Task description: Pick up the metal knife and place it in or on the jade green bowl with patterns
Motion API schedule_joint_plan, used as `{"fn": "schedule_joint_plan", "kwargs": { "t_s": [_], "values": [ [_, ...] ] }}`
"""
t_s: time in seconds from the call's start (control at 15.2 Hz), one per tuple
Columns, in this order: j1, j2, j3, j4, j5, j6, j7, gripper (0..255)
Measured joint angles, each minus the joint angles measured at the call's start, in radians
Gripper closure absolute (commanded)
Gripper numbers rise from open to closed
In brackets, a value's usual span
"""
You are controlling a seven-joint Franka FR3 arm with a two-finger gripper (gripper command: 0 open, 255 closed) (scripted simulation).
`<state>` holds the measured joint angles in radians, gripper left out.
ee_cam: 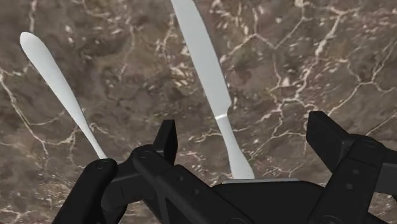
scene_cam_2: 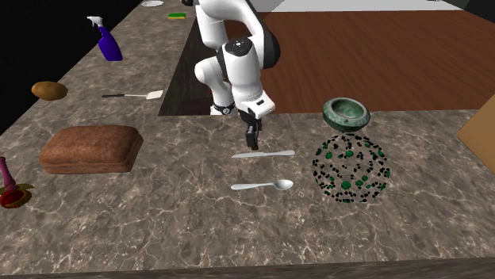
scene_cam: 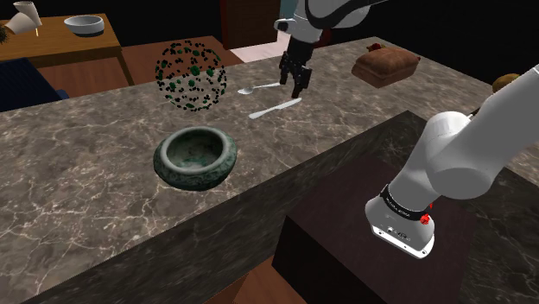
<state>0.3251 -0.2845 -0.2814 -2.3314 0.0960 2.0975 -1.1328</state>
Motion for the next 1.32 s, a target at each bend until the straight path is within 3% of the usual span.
{"fn": "schedule_joint_plan", "kwargs": {
  "t_s": [0.26,0.73,1.06,1.12,1.32],
  "values": [
    [0.043,0.089,-0.019,0.015,0.071,0.069,-0.155,0],
    [0.057,0.134,-0.017,-0.027,0.102,0.153,-0.184,0],
    [0.057,0.139,-0.018,-0.027,0.105,0.159,-0.187,0],
    [0.057,0.139,-0.018,-0.027,0.105,0.159,-0.187,255],
    [0.056,0.137,-0.019,-0.02,0.105,0.164,-0.187,255]
  ]
}}
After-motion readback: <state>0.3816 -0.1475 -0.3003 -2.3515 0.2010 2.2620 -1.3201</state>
